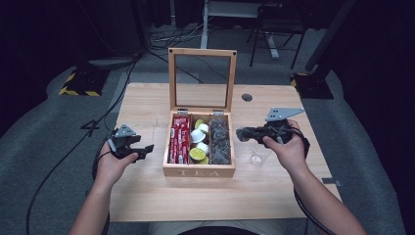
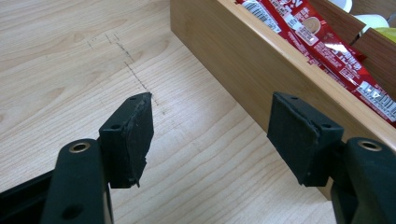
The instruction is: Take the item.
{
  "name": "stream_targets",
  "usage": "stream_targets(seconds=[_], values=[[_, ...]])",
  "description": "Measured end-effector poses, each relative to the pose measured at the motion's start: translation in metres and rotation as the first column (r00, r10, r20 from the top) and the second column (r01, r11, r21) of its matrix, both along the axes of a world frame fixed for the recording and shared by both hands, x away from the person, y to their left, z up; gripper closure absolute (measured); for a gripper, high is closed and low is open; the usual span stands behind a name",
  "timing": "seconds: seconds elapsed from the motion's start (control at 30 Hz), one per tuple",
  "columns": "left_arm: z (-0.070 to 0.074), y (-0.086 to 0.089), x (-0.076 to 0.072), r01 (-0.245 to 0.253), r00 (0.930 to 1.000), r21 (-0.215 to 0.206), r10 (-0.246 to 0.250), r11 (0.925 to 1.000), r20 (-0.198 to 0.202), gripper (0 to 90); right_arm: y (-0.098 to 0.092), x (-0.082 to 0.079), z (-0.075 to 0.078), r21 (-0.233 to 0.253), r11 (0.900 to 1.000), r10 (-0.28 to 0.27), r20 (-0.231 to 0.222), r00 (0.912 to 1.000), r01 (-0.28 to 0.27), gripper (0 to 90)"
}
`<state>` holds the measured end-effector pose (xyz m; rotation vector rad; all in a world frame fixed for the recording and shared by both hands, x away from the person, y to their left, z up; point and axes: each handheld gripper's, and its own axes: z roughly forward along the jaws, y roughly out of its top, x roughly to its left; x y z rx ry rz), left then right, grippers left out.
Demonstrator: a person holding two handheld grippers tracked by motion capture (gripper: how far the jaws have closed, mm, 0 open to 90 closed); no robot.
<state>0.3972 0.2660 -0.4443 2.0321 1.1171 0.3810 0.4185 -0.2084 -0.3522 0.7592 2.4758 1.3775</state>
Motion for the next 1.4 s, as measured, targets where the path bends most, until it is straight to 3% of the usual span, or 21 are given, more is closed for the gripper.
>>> stream_targets(seconds=[0.2,0.3,0.8,1.27,1.4], values=[[-0.001,0.002,0.003,-0.011,0.9999,0.004,0.011,0.9999,-0.005,31.6,-0.018,0.004,0.007,0.014,0.999,-0.043,0.008,0.9990,0.043,84.0],[-0.002,0.002,0.004,-0.009,0.9999,0.004,0.009,1.0000,-0.010,31.6,-0.026,0.005,0.008,-0.007,0.998,-0.058,0.007,0.9983,0.058,84.0],[-0.006,0.002,0.003,-0.016,0.9997,0.007,0.017,0.9998,-0.020,31.6,-0.058,-0.005,-0.009,-0.086,0.989,-0.124,-0.026,0.9919,0.121,83.8],[-0.009,-0.001,0.008,-0.007,0.9995,0.010,0.007,0.9999,-0.029,31.6,-0.061,-0.002,-0.030,-0.137,0.981,-0.147,-0.067,0.9868,0.137,83.7],[-0.010,-0.002,0.009,-0.002,0.9993,0.010,0.003,0.9999,-0.038,32.4,-0.055,0.000,-0.038,-0.179,0.976,-0.141,-0.074,0.9872,0.126,83.8]])
